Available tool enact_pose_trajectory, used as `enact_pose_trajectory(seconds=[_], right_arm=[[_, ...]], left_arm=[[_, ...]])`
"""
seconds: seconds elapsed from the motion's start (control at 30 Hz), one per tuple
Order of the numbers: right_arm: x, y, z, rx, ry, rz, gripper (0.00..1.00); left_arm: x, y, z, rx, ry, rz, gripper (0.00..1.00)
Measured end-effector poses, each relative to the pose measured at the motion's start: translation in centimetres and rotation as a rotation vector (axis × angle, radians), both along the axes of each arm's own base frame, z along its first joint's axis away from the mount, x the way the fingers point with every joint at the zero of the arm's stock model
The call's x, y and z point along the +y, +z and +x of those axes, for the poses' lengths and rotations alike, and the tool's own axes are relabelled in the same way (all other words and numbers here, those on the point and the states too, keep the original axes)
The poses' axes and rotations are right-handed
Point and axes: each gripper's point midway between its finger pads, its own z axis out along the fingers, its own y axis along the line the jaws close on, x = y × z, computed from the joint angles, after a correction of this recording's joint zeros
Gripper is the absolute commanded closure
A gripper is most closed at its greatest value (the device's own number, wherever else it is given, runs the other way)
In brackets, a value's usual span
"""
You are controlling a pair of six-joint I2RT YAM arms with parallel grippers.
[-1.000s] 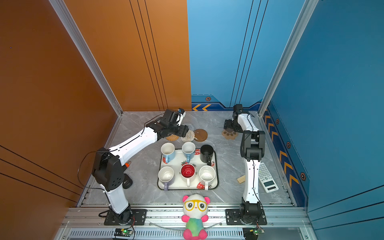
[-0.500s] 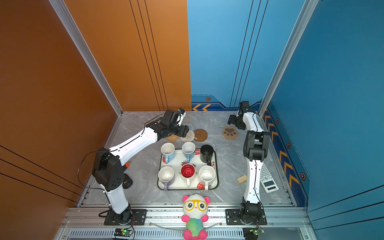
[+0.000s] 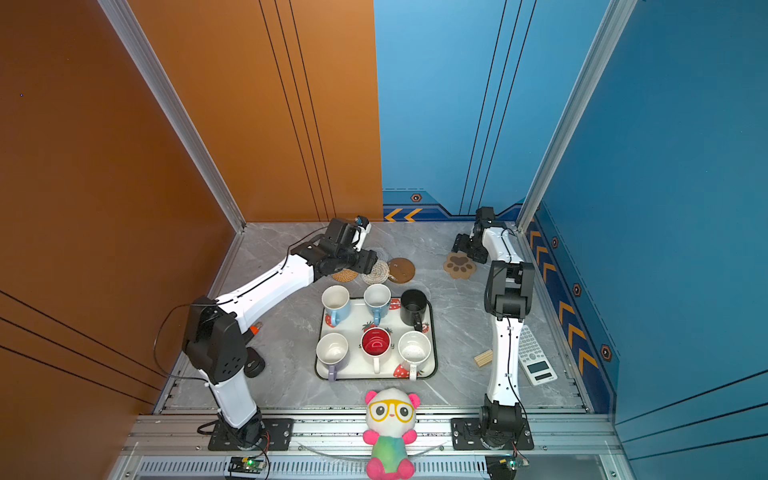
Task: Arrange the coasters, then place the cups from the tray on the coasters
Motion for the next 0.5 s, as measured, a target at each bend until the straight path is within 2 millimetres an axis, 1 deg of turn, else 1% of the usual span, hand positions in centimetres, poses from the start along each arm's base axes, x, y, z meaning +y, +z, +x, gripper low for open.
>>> enact_pose_trajectory(seconds=[0.2,0.5], right_arm=[[0.9,-0.2,-0.1,0.005,0.017,-0.001,0.17],[1.6,-0.2,-0.6,0.009,0.027,-0.003,0.17]], left_arm=[[0.2,-0.2,-0.3,0.006,0.001,0.005,0.22],[1.0,-0.3,-1.0,0.011,0.019,0.014,0.22]])
